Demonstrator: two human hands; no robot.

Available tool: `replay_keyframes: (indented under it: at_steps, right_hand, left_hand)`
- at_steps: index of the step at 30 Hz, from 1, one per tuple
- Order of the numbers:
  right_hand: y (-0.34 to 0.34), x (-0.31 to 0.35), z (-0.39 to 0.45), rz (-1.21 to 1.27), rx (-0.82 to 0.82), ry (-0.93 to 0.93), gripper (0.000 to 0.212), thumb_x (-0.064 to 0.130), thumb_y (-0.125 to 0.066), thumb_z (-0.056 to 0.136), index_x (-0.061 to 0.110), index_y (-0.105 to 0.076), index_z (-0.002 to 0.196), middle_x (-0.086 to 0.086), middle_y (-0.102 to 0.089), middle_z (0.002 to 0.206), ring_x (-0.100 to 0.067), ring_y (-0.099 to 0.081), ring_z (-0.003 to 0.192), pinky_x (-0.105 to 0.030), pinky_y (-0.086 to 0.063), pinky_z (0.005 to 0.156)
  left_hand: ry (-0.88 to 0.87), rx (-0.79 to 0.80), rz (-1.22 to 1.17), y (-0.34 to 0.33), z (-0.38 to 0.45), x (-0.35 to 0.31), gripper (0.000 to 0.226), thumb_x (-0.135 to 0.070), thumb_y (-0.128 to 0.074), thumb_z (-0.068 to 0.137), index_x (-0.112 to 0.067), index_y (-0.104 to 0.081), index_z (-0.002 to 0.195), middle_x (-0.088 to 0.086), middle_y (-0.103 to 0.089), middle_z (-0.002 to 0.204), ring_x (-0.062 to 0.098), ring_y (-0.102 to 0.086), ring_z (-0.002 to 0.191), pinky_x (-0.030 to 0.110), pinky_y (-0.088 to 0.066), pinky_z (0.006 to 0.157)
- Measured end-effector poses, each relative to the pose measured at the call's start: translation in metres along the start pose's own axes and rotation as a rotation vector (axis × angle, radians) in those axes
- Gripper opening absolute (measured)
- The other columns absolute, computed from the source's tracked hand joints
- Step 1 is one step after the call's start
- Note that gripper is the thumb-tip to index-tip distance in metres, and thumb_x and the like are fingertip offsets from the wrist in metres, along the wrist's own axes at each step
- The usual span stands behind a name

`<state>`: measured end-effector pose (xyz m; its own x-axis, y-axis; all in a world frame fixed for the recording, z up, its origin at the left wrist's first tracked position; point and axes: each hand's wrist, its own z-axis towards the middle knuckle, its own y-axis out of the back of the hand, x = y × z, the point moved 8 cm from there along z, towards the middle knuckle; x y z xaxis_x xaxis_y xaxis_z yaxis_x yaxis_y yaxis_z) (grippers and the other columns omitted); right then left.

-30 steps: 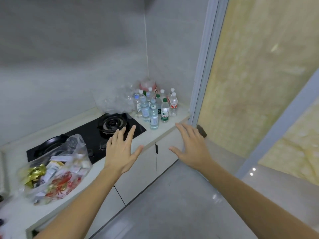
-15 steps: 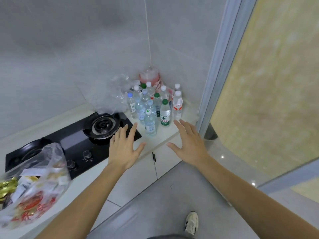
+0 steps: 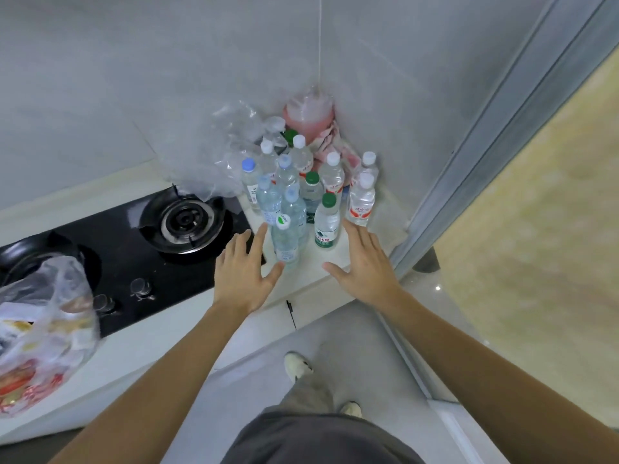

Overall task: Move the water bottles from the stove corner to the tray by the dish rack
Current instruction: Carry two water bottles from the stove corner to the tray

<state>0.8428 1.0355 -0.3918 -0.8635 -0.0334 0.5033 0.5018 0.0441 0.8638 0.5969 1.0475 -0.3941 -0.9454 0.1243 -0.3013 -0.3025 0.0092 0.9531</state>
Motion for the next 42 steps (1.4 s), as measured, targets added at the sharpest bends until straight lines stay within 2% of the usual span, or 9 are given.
replay_keyframes:
  at_steps: [8,16,21,27,30,34,36,39,42]
  right_hand:
    - [-0.026,-0.03,0.072,0.13,0.08,-0.101,0.099,0.046,-0.075,0.091,0.019,-0.015,0.164,-0.002,-0.026,0.169,-0.027,-0.029,0.153,-0.046,-0.03,0.122]
    - [-0.078,-0.058,0.113,0.383,0.121,-0.274,0.089,0.04,-0.084,0.084,0.027,-0.033,0.156,0.002,-0.046,0.157,-0.023,-0.05,0.138,-0.046,-0.045,0.113]
    - [-0.097,-0.074,0.129,0.478,0.132,-0.346,0.074,0.033,-0.089,0.08,0.027,-0.047,0.14,0.002,-0.063,0.138,-0.022,-0.06,0.125,-0.041,-0.05,0.103]
    - [-0.114,-0.086,0.137,0.511,0.143,-0.34,0.07,0.027,-0.094,0.074,0.022,-0.056,0.133,0.0,-0.07,0.127,-0.024,-0.066,0.117,-0.041,-0.053,0.099]
    - [-0.115,-0.087,0.141,0.558,0.157,-0.328,0.068,0.019,-0.095,0.072,0.024,-0.057,0.128,0.006,-0.067,0.121,-0.02,-0.063,0.115,-0.035,-0.05,0.098]
    - [-0.111,-0.084,0.145,0.609,0.149,-0.32,0.067,0.014,-0.096,0.071,0.029,-0.053,0.12,0.011,-0.063,0.112,-0.011,-0.057,0.108,-0.023,-0.041,0.092]
    - [-0.109,-0.082,0.146,0.605,0.142,-0.302,0.064,0.014,-0.095,0.071,0.03,-0.053,0.116,0.012,-0.063,0.108,-0.01,-0.058,0.105,-0.021,-0.041,0.09]
    - [-0.104,-0.081,0.146,0.576,0.135,-0.255,0.059,0.019,-0.096,0.07,0.032,-0.058,0.114,0.014,-0.067,0.106,-0.009,-0.062,0.1,-0.015,-0.045,0.083]
    - [-0.102,-0.083,0.14,0.564,0.182,-0.23,0.054,0.023,-0.096,0.069,0.032,-0.063,0.111,0.018,-0.071,0.101,-0.006,-0.067,0.091,-0.007,-0.045,0.078]
  left_hand:
    - [0.098,0.087,-0.109,-0.046,0.052,0.025,0.087,-0.067,-0.056,0.093,-0.028,-0.026,0.164,0.005,-0.048,0.153,0.03,-0.046,0.142,0.054,-0.049,0.103]
    - [0.26,0.335,-0.633,-0.105,0.067,0.036,0.087,-0.036,-0.089,0.08,-0.036,-0.04,0.153,-0.008,-0.053,0.143,0.014,-0.052,0.13,0.041,-0.046,0.112]
    - [0.36,0.266,-0.755,-0.123,0.072,0.033,0.074,-0.018,-0.093,0.077,-0.033,-0.052,0.137,-0.004,-0.059,0.134,0.011,-0.057,0.118,0.031,-0.046,0.097]
    - [0.54,0.218,-0.931,-0.147,0.077,0.042,0.073,-0.012,-0.096,0.062,-0.037,-0.062,0.122,-0.001,-0.069,0.127,0.023,-0.065,0.122,0.056,-0.057,0.103]
    - [0.581,0.19,-0.943,-0.148,0.08,0.038,0.072,-0.008,-0.097,0.058,-0.04,-0.063,0.113,-0.004,-0.071,0.12,0.026,-0.067,0.119,0.057,-0.058,0.101]
    - [0.626,0.18,-0.948,-0.151,0.077,0.037,0.071,0.008,-0.094,0.065,-0.027,-0.062,0.118,-0.002,-0.07,0.118,0.028,-0.067,0.119,0.053,-0.058,0.101]
    - [0.632,0.177,-0.942,-0.152,0.076,0.035,0.073,0.006,-0.095,0.065,-0.021,-0.062,0.124,0.002,-0.071,0.12,0.027,-0.067,0.118,0.046,-0.06,0.099]
    - [0.612,0.189,-0.889,-0.148,0.077,0.033,0.073,-0.001,-0.096,0.067,-0.014,-0.063,0.13,-0.002,-0.07,0.117,0.016,-0.067,0.108,0.018,-0.054,0.085]
    - [0.577,0.226,-0.886,-0.141,0.076,0.029,0.064,-0.006,-0.095,0.071,-0.02,-0.064,0.126,-0.01,-0.07,0.111,0.004,-0.066,0.101,0.013,-0.049,0.077]
